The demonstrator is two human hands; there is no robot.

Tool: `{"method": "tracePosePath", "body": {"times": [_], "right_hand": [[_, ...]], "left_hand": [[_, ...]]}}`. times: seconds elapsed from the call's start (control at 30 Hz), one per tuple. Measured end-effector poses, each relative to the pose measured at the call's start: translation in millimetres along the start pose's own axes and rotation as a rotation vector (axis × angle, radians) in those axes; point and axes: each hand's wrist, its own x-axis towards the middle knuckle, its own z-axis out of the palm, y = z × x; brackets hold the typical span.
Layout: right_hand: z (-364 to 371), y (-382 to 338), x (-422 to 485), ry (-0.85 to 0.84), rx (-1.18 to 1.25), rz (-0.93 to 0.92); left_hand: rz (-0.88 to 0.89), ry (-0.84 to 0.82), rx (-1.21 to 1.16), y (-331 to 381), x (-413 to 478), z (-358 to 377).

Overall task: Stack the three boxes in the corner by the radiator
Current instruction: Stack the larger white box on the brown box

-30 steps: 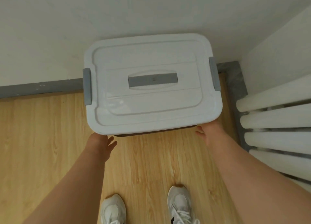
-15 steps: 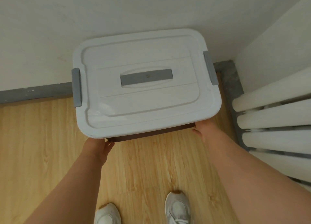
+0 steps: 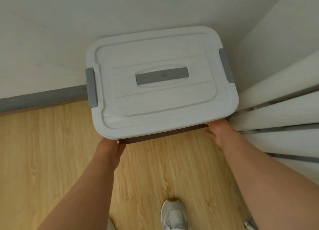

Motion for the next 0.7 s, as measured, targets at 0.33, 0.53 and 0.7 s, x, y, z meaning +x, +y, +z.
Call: {"method": "tracePosePath", "body": {"times": [0.33,0.53,0.7], "right_hand": [[-10,10,11,-0.004,0.004,0.007],[-23,-1,-17,0.094,0.147,0.161],[-42,-22,-64,0.253,0.489,0.182]], "left_hand": [[-0.025,-0.060,0.051,3,-12,10],[-0.051,-0.030,-0.036,32,-46,-8],[0.048,0.002,-0.063,68,-103,-10]]}}
